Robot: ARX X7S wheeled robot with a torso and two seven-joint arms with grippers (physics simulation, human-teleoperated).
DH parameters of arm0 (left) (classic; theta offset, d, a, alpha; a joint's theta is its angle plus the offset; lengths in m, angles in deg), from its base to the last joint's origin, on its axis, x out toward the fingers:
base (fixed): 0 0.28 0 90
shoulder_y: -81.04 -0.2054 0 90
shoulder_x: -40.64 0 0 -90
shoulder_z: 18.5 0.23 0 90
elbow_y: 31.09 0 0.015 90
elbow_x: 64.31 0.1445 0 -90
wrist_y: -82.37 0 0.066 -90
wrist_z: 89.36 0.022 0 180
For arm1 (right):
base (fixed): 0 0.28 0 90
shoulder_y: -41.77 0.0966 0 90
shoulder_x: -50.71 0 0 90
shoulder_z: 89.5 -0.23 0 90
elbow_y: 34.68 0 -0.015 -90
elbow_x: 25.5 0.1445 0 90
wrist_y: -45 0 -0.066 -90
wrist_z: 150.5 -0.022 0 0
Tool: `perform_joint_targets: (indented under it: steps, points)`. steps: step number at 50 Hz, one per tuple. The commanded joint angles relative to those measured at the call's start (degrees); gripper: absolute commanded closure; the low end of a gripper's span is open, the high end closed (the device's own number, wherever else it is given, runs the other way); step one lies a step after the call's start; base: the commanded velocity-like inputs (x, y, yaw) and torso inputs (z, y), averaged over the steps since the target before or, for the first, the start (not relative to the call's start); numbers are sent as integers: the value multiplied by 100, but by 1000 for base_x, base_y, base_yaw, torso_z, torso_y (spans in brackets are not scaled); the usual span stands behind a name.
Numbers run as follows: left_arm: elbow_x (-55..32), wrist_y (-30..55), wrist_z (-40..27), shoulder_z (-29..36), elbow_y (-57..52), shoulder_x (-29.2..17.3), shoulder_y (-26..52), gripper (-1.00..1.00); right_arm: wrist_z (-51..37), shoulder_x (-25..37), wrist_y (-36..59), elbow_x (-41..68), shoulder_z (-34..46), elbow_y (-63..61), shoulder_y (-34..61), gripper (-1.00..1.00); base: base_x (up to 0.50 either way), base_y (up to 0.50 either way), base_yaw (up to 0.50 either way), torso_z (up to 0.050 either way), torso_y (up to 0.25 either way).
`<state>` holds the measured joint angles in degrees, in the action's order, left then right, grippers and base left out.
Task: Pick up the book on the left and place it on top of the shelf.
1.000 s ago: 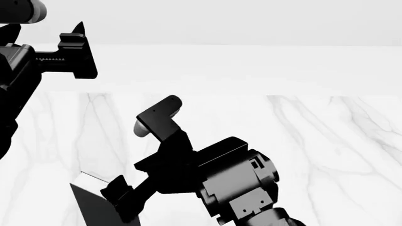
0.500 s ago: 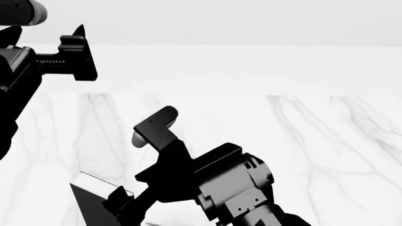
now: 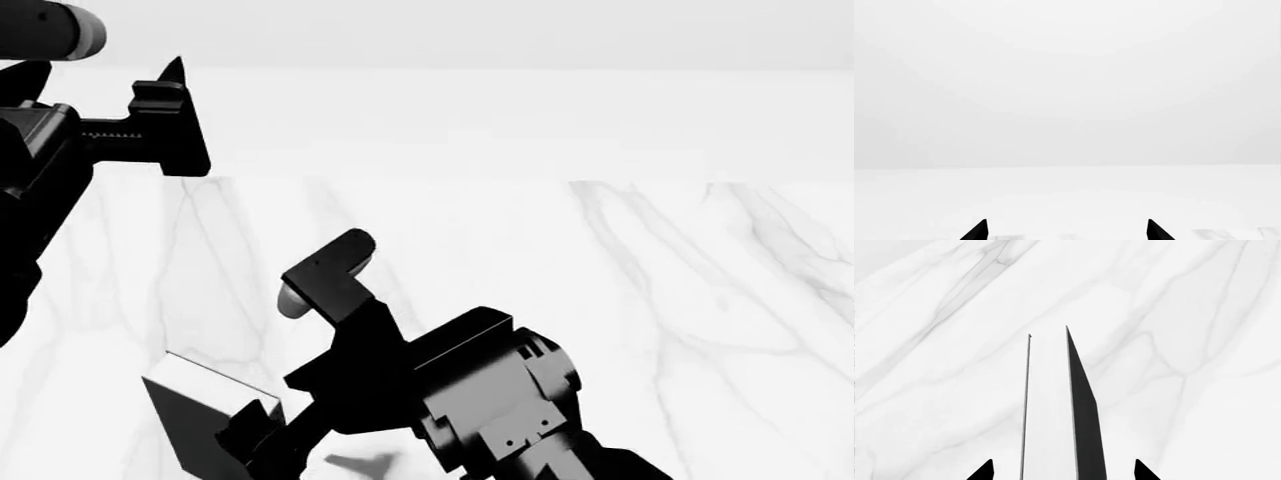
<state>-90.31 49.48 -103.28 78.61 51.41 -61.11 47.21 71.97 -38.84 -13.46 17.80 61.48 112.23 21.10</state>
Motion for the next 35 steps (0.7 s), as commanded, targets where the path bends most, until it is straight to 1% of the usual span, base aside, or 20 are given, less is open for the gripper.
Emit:
perform_joint_targets:
  steps: [1, 4, 14, 19, 22, 23, 35]
  points:
    - [-24, -33, -21, 30, 1, -13, -9, -100, 100, 143, 104, 167, 297, -392, -47, -100, 0, 0, 0, 0, 0]
    - [-34, -35, -24, 32, 1, -21, -10, -100, 58, 312, 258, 225, 346, -853, -124, -100, 0, 0, 0, 0, 0]
    - [-16, -63, -54, 96, -7, -56, -8, -100, 70, 203, 165, 203, 357, -575, -85, -100, 0, 0, 0, 0, 0]
    - [-35, -156, -30, 84, -26, -63, -35, -100, 88, 151, 86, 187, 365, -418, -69, -100, 0, 0, 0, 0, -198]
    - [-112, -78, -44, 4, -1, -43, -10, -100, 47, 118, 20, 176, 357, -315, -58, -100, 0, 0, 0, 0, 0]
    - [-112, -84, -47, 8, 1, -44, -12, -100, 8, 96, -11, 170, 346, -251, -54, 100, 0, 0, 0, 0, 0]
    - [-139, -121, -62, 23, 2, -61, -27, -100, -143, 191, -49, 224, 350, -477, -109, 100, 0, 0, 0, 0, 0]
